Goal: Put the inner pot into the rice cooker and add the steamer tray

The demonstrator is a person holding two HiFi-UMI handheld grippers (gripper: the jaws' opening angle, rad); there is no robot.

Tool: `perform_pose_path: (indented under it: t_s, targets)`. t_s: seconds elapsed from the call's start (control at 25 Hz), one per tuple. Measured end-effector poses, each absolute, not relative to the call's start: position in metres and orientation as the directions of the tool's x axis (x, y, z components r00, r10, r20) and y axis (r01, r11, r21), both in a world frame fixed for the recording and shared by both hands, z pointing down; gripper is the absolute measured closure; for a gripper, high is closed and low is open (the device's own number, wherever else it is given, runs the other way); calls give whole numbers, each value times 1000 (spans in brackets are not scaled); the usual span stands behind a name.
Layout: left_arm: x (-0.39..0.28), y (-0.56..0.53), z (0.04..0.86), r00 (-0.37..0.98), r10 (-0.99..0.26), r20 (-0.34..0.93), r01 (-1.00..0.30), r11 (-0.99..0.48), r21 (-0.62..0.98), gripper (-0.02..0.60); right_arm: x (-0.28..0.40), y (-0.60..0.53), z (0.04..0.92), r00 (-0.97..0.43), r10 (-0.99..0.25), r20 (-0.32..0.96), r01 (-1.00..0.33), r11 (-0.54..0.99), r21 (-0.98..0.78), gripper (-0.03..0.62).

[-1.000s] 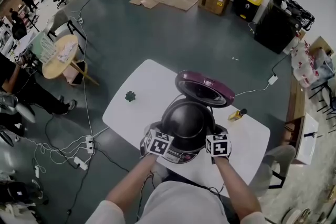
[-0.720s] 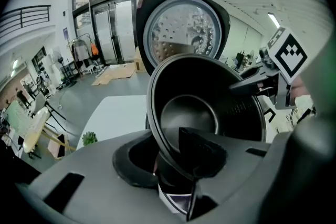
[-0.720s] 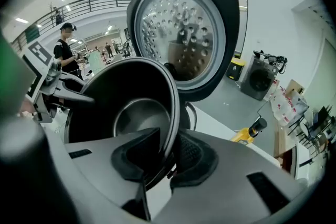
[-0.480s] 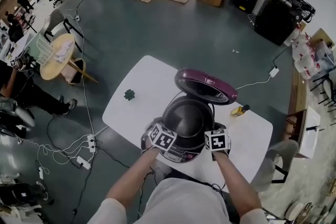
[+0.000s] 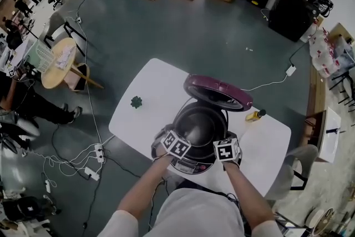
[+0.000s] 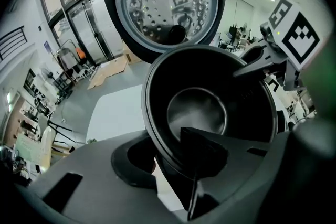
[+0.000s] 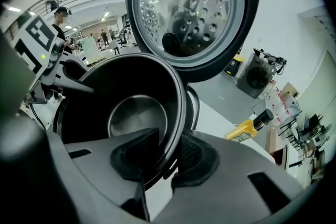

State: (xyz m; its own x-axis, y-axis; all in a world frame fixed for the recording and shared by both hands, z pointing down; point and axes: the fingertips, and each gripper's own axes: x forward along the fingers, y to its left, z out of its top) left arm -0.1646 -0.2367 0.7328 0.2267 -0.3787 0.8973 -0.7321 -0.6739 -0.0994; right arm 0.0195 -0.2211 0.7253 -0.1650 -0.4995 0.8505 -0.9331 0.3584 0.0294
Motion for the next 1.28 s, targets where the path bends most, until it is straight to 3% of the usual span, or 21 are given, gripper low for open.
perform_pose_path:
  t_s: [0.68, 0.96, 1.12, 1.28]
  targets:
    - [-168, -241, 747, 150, -423, 894, -750, -638, -176, 416, 25, -227, 733, -140, -538, 831, -951, 306, 38, 511]
    - [-177, -241, 748, 107, -478, 872, -729, -634, -258, 340, 28, -232, 734, -159, -552, 819, -956, 292, 11, 516]
    - [-182, -247, 748, 101, -493, 864, -711, -643, -284, 283, 26, -231, 732, -108, -545, 831, -957, 283, 61, 503]
    - [-185, -246, 747, 129, -486, 864, -725, -641, -252, 264, 27, -226, 733, -46, -540, 840, -947, 291, 135, 466]
